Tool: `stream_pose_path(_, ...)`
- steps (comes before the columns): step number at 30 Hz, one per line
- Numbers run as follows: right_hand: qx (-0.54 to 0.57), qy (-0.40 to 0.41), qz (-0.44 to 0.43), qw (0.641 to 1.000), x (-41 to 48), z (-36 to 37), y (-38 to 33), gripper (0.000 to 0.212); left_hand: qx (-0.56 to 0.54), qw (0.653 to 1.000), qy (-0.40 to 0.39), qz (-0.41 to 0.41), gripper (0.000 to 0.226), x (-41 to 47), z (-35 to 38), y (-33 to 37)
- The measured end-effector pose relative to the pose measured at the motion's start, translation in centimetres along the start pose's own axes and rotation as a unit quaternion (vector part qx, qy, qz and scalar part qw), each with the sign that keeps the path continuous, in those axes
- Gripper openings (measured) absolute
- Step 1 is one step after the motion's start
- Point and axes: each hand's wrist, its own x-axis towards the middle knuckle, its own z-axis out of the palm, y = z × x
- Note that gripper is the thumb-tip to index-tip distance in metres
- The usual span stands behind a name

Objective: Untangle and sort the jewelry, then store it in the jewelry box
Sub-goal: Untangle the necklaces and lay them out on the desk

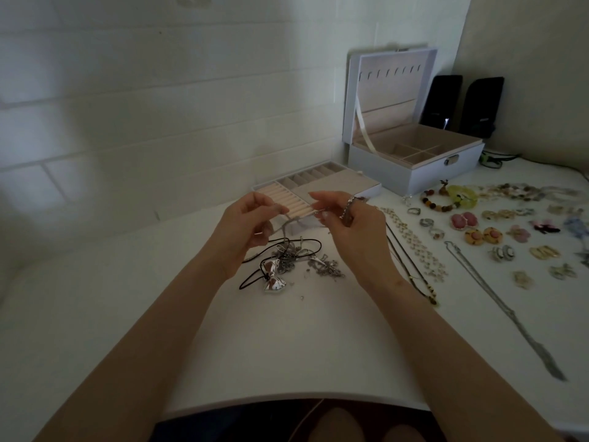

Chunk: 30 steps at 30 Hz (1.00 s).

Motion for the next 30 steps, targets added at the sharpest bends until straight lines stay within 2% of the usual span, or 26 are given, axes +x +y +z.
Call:
stream_pose_path(3,0.022,0.028,-0.017,0.999,0.01,-0.04,-0.06,0.039,0.104,0.994,0.026,0.021,0.010,-0.01,-0.03,-0.45)
stream_pose_path(6,0.052,0.039,-0.019,0.998,0.01,-0.05,-0.01,0.041,0.154,0.987,0.036,0.026,0.016,-0.04,0.29,-0.69)
stream_pose_path(9,0.055,0.040,-0.022,0.997,-0.05,-0.01,-0.08,0.044,0.178,0.984,0.009,0.022,0.019,-0.21,0.53,-0.56)
stream_pose_path(15,0.056,0.039,-0.033,0.997,0.12,-0.21,-0.18,0.045,0.187,0.981,-0.054,0.011,0.017,-0.39,0.56,-0.54)
stream_pose_path(18,0.087,0.025,-0.020,0.996,0.23,-0.44,-0.26,0.046,0.171,0.984,-0.050,0.021,0.015,-0.29,0.57,-0.66)
stream_pose_path(21,0.111,-0.013,0.019,0.994,0.26,-0.36,-0.29,0.036,0.138,0.988,-0.039,0.050,0.014,-0.29,0.45,-0.44)
stream_pose_path(25,0.014,-0.078,0.027,0.996,-0.11,0.14,-0.23,0.023,0.108,0.991,-0.041,0.073,0.009,-0.35,0.44,-0.32)
stream_pose_path(30,-0.057,-0.101,0.016,0.993,-0.31,0.48,-0.39,0.019,0.092,0.991,-0.044,0.082,0.010,-0.33,0.32,-0.32)
